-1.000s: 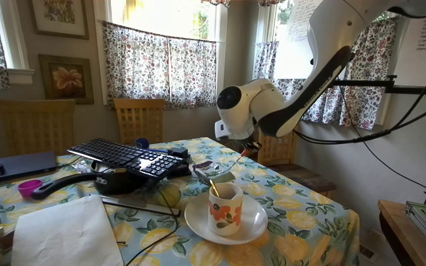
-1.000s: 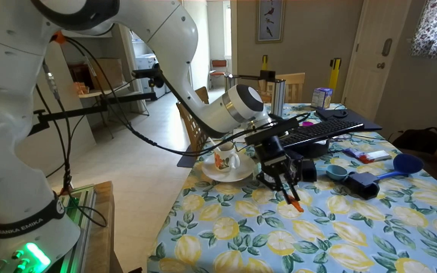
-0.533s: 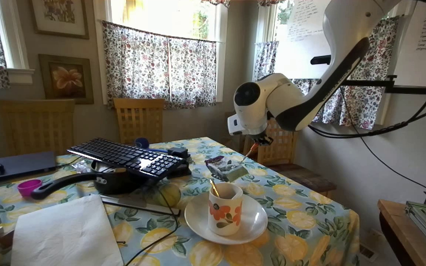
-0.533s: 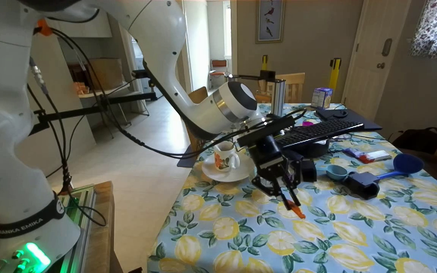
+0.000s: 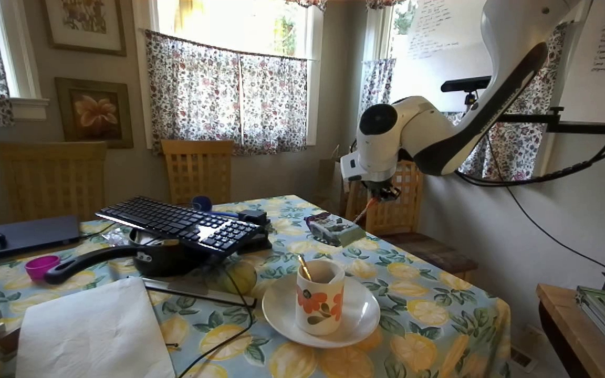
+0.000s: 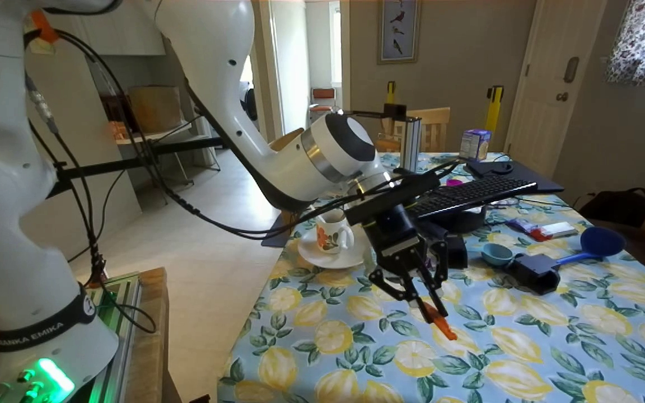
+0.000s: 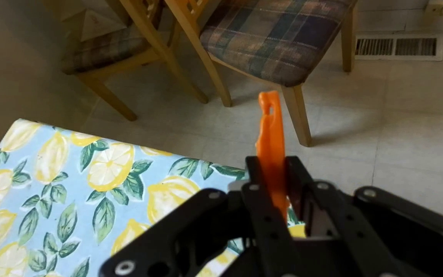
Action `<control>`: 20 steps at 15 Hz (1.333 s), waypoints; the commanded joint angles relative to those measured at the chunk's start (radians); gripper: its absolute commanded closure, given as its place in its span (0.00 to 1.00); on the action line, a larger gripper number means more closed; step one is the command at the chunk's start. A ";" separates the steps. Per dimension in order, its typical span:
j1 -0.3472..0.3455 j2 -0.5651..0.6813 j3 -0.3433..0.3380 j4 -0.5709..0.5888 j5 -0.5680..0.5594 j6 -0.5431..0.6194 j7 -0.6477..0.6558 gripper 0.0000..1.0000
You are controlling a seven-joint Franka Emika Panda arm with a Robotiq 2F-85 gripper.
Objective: Use the spatula to pick up the packet and put it on the plate
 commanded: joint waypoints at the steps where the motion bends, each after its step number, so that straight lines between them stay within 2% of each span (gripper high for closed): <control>1: -0.027 -0.047 -0.010 -0.040 -0.044 0.055 -0.048 0.95; 2: -0.032 -0.043 -0.013 -0.034 -0.044 0.059 -0.061 0.95; 3: -0.020 -0.014 -0.006 -0.009 -0.012 0.026 -0.035 0.80; 10: -0.026 -0.015 -0.009 -0.009 -0.015 0.034 -0.050 0.80; 11: -0.028 -0.007 -0.009 -0.002 -0.015 0.037 -0.055 0.95; 20: -0.009 -0.018 0.006 -0.029 -0.038 0.044 -0.031 0.95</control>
